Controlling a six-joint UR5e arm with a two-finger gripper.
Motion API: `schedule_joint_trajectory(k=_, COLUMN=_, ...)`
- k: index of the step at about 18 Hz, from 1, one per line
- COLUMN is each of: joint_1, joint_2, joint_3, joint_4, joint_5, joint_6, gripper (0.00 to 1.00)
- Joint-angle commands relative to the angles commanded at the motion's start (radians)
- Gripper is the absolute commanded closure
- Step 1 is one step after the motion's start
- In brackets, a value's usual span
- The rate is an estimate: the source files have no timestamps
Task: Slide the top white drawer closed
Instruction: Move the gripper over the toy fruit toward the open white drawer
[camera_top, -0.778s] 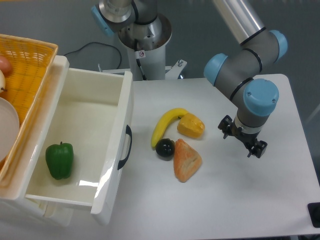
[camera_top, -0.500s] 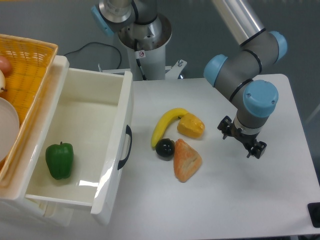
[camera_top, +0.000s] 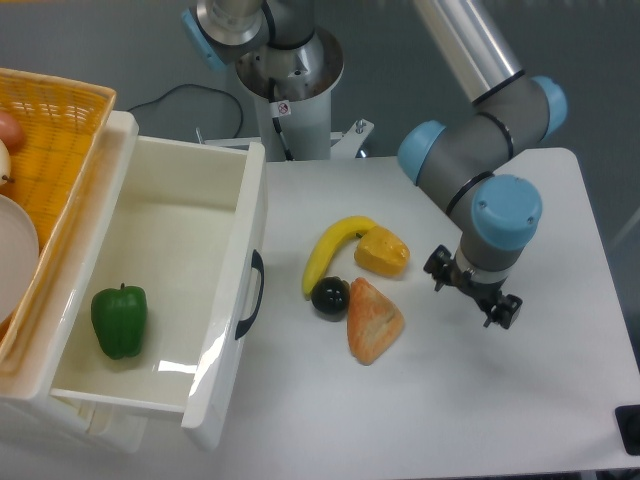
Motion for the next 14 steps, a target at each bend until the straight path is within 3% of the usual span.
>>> schedule_joint_trajectory(k=6, joint_1=-0.005, joint_2=-0.019, joint_3=0.011, joint_4=0.011, joint_5=-0.077, joint_6=-0.051, gripper=0.0)
schedule_joint_trajectory(k=12, joint_1=-0.017, joint_2=0.057, joint_3=-0.021, joint_4=0.002, joint_5=-0.277, joint_6=-0.301, gripper=0.0)
schedule_joint_trajectory(k=14, joint_1=-0.044, joint_2=0.072, joint_3=-0.044, joint_4=0.002, joint_5=-0.279, joint_6=-0.327, gripper=0.0)
